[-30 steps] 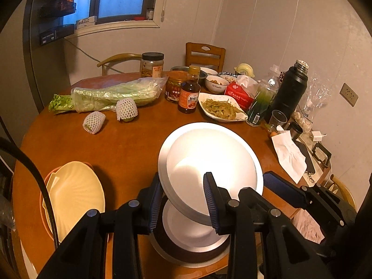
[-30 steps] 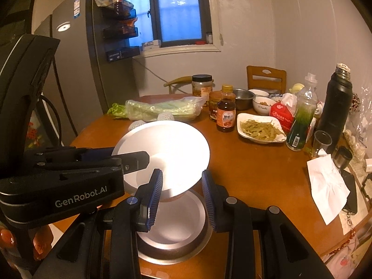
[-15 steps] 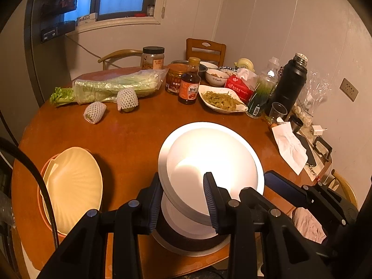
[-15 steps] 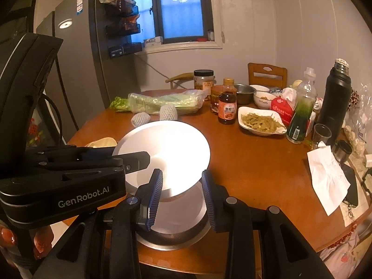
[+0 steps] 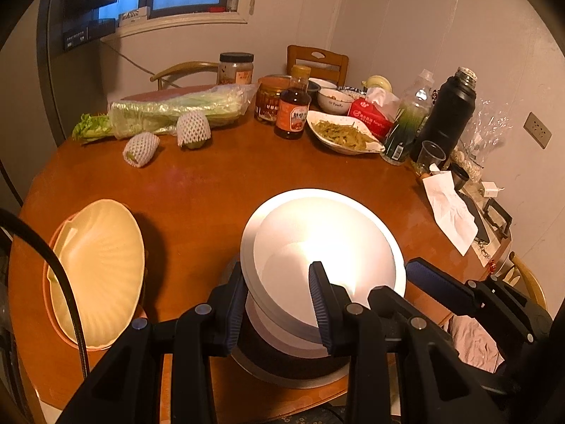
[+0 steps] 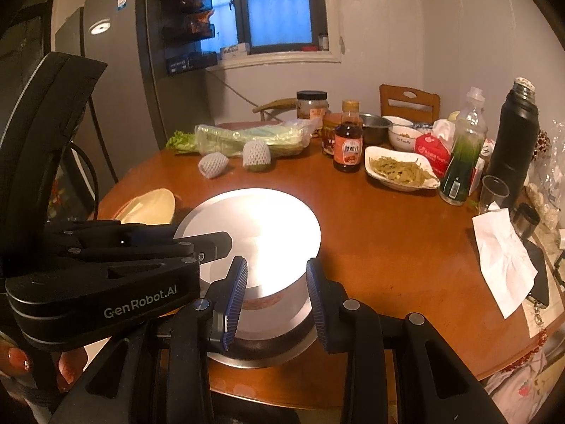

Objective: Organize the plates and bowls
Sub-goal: 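Lower the second noodle cup into the steel bowl and open the left gripper, then grasp the steel bowl rim with the left gripper while the right gripper holds the bowl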

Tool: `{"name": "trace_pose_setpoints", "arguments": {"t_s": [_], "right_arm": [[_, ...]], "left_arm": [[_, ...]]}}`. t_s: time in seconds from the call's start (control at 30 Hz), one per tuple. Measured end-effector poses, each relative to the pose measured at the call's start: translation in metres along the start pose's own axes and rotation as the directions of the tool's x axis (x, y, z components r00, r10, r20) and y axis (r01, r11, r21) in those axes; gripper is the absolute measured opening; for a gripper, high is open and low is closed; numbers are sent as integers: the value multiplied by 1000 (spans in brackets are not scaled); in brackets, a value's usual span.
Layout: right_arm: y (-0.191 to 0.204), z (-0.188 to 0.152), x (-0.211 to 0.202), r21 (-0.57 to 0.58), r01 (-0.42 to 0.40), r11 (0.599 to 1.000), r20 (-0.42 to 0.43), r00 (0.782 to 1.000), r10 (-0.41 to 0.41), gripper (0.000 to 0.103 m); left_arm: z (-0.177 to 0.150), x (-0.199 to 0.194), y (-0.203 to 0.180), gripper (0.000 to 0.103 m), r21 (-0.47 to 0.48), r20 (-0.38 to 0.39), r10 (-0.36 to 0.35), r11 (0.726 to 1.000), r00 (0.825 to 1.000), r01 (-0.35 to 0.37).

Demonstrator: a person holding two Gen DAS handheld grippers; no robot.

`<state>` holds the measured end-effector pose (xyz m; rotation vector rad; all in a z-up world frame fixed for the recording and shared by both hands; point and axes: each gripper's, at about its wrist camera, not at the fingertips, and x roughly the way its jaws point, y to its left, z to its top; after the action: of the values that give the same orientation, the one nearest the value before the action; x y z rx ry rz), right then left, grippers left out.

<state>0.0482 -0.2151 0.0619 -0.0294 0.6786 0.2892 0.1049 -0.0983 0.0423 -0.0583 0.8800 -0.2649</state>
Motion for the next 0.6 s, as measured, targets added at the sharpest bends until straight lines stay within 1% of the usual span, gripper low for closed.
{"name": "trace_pose_setpoints", "arguments": {"t_s": [0.07, 0.13, 0.23, 0.6], "right_arm": [[0, -1, 3, -1, -11, 1000, -7, 1000, 11, 35], [0, -3, 7, -4, -10, 1000, -14, 1000, 10, 34], [0, -6, 13, -5, -15, 1000, -30, 999, 15, 34], [2, -15, 30, -4, -27, 1000, -70, 997, 27, 34]], "left_arm": [[-1, 4, -1, 33, 1, -7, -13, 1000, 1000, 13], [-1, 8, -1, 33, 7, -11, -3, 1000, 1000, 3], [-2, 14, 2, 33, 2, -30, -2, 1000, 1000, 2], [-11, 29, 9, 33, -7, -62, 9, 1000, 998, -9]]}}
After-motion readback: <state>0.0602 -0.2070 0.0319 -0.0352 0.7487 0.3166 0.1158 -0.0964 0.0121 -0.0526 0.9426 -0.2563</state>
